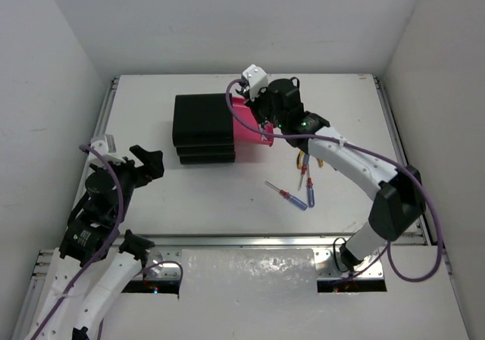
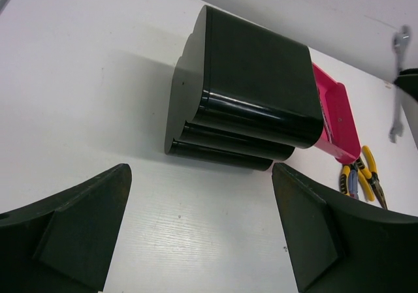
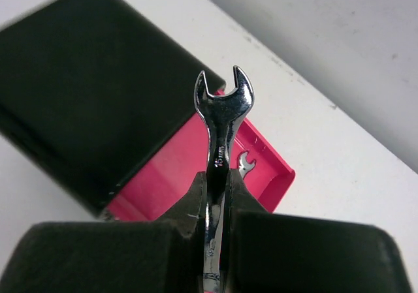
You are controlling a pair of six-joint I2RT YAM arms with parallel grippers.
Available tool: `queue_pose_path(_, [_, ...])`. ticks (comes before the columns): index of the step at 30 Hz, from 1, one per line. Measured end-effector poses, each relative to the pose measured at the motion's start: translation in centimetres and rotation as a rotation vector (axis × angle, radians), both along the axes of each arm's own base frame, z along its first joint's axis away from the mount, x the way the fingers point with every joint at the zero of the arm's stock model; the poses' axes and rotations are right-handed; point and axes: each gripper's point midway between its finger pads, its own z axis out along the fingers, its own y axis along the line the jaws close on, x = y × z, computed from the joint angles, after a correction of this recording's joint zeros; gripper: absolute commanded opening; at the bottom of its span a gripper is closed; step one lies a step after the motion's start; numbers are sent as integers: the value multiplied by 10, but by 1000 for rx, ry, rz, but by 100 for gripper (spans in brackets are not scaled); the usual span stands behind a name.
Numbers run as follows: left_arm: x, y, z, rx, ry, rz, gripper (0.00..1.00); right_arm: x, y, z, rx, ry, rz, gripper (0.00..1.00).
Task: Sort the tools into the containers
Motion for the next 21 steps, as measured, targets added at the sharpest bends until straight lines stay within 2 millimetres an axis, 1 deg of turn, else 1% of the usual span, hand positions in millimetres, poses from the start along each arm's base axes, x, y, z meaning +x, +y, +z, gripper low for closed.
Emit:
queue_pose_path(4, [-4, 3, 5, -9, -24, 13, 87, 31, -6, -33, -48, 47, 21, 0])
queue_pose_path(6, [-5, 4, 6, -12, -32, 17, 87, 46, -6, -45, -57, 68, 30, 0])
queue_pose_path(8, [-5, 5, 7, -15, -33, 20, 88, 60, -8, -54, -65, 84, 31, 0])
queue_pose_path(10, [-5, 5, 6, -16, -31, 21, 88, 68, -7, -57, -67, 86, 41, 0])
queue_pose_path(15, [-3, 4, 3, -12, -17, 21, 87, 71, 3, -64, -62, 96, 82, 0])
queue_pose_path(18, [-1, 3, 1, -8, -5, 21, 88, 70, 6, -68, -55, 106, 100, 2])
queue_pose_path(20, [0, 3, -1, -5, 4, 20, 87, 69, 7, -69, -48, 107, 102, 5])
queue_pose_path(21, [1, 3, -1, -4, 6, 20, 88, 69, 7, -70, -46, 107, 102, 8])
